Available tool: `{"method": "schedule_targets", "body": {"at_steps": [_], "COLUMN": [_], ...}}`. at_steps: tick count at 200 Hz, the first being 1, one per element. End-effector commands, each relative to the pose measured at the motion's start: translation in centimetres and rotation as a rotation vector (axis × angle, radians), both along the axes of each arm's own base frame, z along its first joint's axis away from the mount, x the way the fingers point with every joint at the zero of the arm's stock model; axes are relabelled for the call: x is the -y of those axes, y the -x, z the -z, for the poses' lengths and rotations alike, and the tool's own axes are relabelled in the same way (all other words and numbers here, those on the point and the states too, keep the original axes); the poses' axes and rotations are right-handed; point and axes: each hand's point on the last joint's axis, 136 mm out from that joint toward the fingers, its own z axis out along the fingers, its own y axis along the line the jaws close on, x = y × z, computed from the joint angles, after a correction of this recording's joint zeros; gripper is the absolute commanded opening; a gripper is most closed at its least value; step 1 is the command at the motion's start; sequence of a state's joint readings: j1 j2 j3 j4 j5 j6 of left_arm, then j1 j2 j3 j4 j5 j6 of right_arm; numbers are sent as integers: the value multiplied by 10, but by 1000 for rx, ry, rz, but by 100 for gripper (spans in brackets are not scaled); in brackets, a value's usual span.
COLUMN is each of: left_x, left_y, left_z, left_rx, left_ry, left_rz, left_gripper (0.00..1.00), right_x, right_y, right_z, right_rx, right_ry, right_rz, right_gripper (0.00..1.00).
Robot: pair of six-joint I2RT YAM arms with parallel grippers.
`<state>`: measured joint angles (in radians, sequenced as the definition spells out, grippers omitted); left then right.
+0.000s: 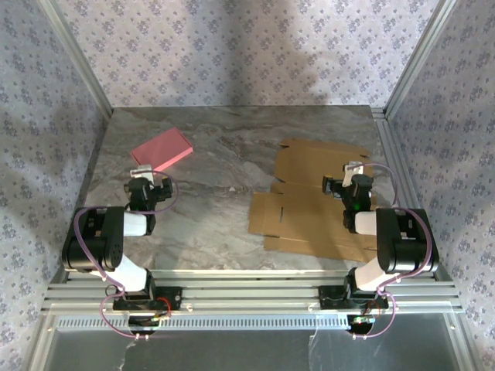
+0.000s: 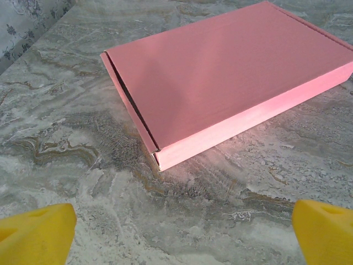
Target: Fold the paper box
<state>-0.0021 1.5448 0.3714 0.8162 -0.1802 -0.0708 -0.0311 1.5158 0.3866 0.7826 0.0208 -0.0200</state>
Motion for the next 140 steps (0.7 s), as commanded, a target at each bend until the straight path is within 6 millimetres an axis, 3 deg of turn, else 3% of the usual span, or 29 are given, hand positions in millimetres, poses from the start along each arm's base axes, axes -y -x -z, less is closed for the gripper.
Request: {"method": "schedule_targets", "body": {"at_steps": [1, 100, 121, 127, 140], "left_x": [-2, -1, 3, 8, 16], "left_y": [-10, -10, -6, -5, -8], "left_z": [-20, -20, -37, -47, -82], "left_rx": [65, 64, 87, 73, 69], "left_ry": [-17, -14, -71, -109, -148], "left_rz": [-5, -3, -19, -20, -45], "left_gripper": [100, 100, 100, 100, 100], "right_x": [1, 1, 15, 19, 17], "right_y": [-4, -3, 0, 2, 5], "right_z": [-5, -4, -37, -56, -123], "right_rx": [13, 14, 19, 24, 146], "right_ry": [9, 8, 62, 79, 83], "right_rz": [-3, -2, 116, 155, 203], "right_gripper": [100, 100, 100, 100, 100]}}
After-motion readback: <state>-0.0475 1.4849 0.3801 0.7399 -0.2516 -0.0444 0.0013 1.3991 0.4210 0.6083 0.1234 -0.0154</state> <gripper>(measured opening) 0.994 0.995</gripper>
